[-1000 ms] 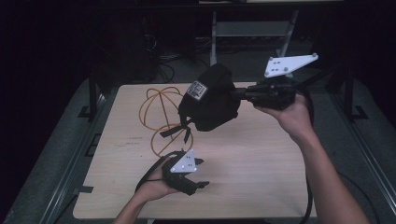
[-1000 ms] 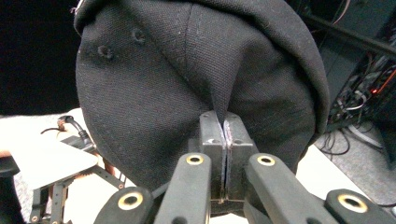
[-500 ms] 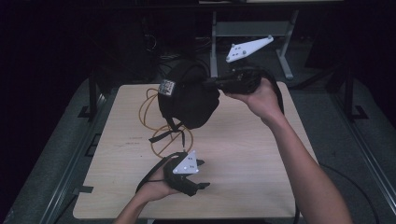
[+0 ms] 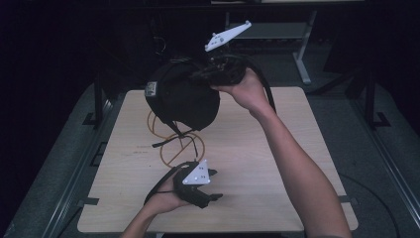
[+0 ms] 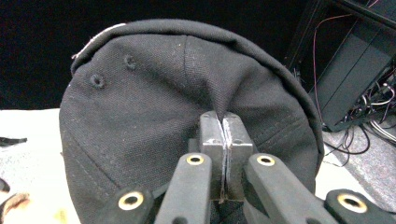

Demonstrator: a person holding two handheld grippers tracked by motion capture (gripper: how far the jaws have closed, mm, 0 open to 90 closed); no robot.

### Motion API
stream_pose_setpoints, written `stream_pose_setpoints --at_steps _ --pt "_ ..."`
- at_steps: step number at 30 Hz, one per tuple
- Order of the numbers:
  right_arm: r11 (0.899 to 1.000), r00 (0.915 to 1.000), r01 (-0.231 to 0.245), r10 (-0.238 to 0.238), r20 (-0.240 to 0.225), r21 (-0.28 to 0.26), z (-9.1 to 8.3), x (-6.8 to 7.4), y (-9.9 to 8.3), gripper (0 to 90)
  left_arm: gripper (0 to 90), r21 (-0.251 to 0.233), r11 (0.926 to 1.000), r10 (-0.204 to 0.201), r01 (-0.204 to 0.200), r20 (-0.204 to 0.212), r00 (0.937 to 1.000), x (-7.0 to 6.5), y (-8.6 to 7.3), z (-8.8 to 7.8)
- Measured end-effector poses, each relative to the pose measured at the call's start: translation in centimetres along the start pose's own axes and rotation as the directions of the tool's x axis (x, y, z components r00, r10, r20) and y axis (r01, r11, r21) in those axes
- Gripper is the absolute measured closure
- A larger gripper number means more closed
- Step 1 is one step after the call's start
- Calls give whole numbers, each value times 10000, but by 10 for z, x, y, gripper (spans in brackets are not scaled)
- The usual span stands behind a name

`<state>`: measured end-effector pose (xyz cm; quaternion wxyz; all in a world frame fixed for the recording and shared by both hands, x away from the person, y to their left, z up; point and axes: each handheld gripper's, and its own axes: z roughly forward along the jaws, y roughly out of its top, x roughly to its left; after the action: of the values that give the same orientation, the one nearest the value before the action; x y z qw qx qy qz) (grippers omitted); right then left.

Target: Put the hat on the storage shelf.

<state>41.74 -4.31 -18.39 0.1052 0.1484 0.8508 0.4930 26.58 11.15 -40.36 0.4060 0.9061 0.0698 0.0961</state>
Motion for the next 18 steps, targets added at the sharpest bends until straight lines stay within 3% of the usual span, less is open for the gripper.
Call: stream_pose_setpoints --at_steps 3,5,14,18 --pt "9998 9999 -69 70 -71 174 12 -2 7 893 296 43 10000 69 -69 -2 10000 0 0 1" --pt "9992 9999 -64 68 -97 392 26 -4 13 893 295 -45 9999 -105 106 34 9999 0 -1 1" --pt "9942 9993 -333 349 -131 1022 66 -9 9 890 297 -72 9999 -91 91 -10 10000 1 -1 0" --pt "9940 9988 -451 469 -162 1000 77 -8 9 885 297 -57 9999 -91 91 8 10000 2 -1 0"
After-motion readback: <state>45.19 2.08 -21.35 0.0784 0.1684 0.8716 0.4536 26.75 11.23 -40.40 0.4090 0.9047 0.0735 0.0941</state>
